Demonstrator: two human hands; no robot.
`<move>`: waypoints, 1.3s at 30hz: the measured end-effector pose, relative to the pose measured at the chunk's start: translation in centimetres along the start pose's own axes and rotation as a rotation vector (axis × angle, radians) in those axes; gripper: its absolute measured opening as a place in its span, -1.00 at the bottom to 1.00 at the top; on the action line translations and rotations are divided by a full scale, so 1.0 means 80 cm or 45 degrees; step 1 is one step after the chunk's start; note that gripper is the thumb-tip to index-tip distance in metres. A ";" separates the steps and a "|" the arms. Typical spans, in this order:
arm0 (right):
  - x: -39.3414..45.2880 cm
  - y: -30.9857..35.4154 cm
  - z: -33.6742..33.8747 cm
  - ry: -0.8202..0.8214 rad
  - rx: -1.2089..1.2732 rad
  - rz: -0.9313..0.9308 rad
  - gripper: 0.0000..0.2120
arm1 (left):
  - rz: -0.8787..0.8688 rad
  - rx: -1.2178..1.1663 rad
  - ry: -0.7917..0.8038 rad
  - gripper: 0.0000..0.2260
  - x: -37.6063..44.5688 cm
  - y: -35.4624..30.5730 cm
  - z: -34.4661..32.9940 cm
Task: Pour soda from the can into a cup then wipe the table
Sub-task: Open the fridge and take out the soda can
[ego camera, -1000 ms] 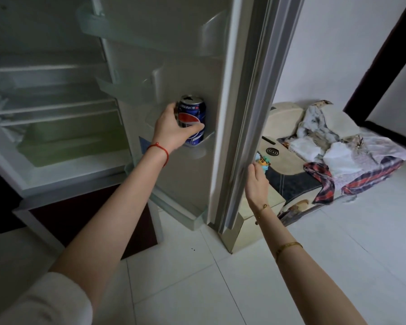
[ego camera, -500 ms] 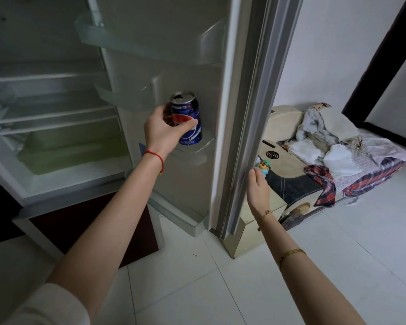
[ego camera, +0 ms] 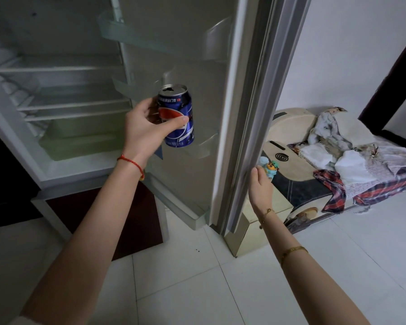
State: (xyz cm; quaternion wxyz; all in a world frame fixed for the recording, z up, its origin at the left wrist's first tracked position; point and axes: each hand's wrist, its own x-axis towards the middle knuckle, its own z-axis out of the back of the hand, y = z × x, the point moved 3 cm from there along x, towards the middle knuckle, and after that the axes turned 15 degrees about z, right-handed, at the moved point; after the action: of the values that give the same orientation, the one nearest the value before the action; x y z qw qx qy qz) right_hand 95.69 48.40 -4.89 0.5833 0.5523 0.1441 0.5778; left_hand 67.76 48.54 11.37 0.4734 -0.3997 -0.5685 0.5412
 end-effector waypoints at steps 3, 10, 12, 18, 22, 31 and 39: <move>-0.009 0.005 -0.002 0.014 0.015 -0.002 -0.74 | 0.016 0.014 0.013 -0.44 -0.019 0.004 0.015; -0.038 0.021 -0.009 0.008 0.005 0.061 -0.73 | 0.040 -0.018 -0.007 -0.46 -0.062 0.017 0.039; -0.048 0.029 -0.011 0.004 -0.011 0.125 -0.75 | 0.062 -0.029 -0.015 -0.44 -0.074 0.024 0.046; -0.084 0.038 -0.031 0.016 -0.060 0.253 -0.62 | 0.118 -0.023 -0.041 -0.48 -0.103 0.049 0.068; -0.110 0.062 -0.042 0.066 -0.175 0.441 -0.63 | 0.159 -0.023 -0.065 -0.48 -0.118 0.063 0.097; -0.161 0.102 -0.097 0.237 -0.229 0.741 -0.53 | 0.230 0.018 -0.139 -0.40 -0.133 0.086 0.197; -0.206 0.175 -0.176 0.337 -0.145 0.902 -0.41 | 0.254 0.104 -0.175 -0.36 -0.140 0.100 0.313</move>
State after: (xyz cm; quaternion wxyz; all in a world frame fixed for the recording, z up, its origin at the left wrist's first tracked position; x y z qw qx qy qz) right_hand 72.33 37.49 -6.22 0.3535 0.4553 -0.0139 0.8170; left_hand 45.61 32.57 3.12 0.3930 -0.3965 -0.5347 0.6344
